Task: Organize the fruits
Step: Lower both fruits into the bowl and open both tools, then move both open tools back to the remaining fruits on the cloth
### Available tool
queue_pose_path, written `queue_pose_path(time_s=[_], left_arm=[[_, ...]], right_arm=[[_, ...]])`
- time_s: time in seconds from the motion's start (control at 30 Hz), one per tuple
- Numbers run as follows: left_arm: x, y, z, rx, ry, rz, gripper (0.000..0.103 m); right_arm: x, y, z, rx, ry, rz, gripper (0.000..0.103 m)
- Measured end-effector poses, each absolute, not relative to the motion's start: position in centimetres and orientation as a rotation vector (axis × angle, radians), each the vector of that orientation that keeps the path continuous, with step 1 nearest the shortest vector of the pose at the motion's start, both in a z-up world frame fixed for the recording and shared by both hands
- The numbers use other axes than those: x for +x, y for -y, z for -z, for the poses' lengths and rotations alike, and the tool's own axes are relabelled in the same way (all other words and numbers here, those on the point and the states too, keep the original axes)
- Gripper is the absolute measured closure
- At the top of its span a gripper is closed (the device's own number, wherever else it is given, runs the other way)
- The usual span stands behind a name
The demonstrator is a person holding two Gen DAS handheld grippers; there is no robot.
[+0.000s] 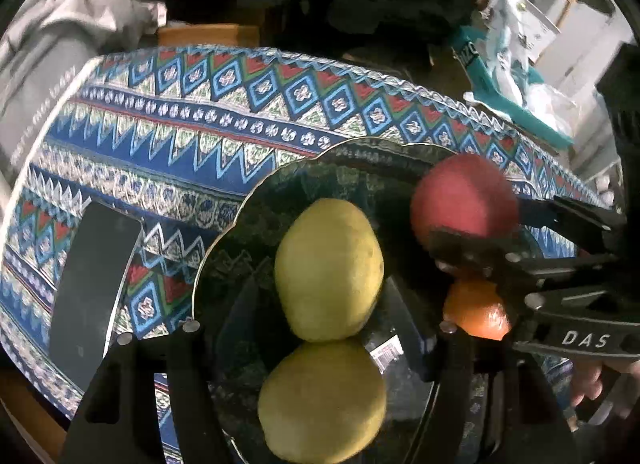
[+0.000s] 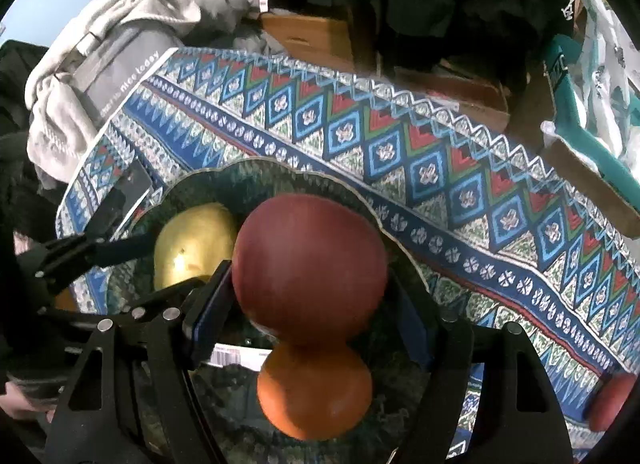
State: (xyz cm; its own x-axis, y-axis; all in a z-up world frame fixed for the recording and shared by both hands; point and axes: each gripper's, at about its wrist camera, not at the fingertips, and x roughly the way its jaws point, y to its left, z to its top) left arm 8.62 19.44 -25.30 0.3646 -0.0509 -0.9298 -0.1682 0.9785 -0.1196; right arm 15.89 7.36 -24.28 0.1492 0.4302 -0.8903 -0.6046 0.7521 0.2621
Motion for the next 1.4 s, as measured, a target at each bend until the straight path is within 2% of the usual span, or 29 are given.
queue_pose_path(time_s=[0.8, 0.93, 1.3, 1.4], left_arm=[[7.4, -16.3, 19.4, -0.101, -1.089, -0.045, 0.034], [7.1, -14.9, 18.4, -0.068, -1.067, -0.023, 0.029], [6.5, -10.6, 16.1, -0.011, -1.035, 0.054, 0.029], [6.4, -9.4, 15.7, 0.005, -1.029, 0.071, 0.026]], right_arm=[[14.1, -3.1, 17.2, -0.24, -1.052, -0.638, 0.028], [13.5, -1.6, 16.0, -0.236, -1.043, -0.614, 0.028], [12.2, 4.4, 14.0, -0.207, -1.055, -0.517, 0.028], [11.7, 6.2, 13.9, -0.195, -1.068, -0.495, 0.028]])
